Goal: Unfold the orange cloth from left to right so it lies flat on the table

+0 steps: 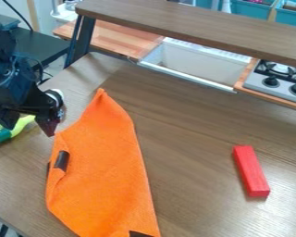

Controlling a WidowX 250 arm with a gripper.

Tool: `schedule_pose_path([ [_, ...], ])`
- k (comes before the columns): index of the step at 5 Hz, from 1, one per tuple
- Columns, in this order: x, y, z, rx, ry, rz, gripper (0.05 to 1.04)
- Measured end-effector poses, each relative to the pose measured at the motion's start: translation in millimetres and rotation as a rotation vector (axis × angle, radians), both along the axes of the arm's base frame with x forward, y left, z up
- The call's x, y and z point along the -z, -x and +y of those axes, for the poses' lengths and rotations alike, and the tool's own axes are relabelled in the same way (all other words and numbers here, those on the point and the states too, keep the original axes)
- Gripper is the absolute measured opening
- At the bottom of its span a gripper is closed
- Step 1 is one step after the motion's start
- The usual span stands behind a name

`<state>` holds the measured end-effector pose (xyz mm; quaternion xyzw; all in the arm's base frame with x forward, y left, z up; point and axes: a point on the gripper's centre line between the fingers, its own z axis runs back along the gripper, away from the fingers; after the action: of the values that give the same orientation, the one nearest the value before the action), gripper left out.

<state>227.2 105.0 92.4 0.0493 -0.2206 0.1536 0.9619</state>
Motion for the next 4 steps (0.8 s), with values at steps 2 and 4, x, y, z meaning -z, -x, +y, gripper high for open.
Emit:
schedule_pose_path([
  [2,15.8,-3,-19,-0.036,-0.032,0.059,0.999],
  [4,30.5,-8,-20,-0.216,-0.138,0.14,0.999],
])
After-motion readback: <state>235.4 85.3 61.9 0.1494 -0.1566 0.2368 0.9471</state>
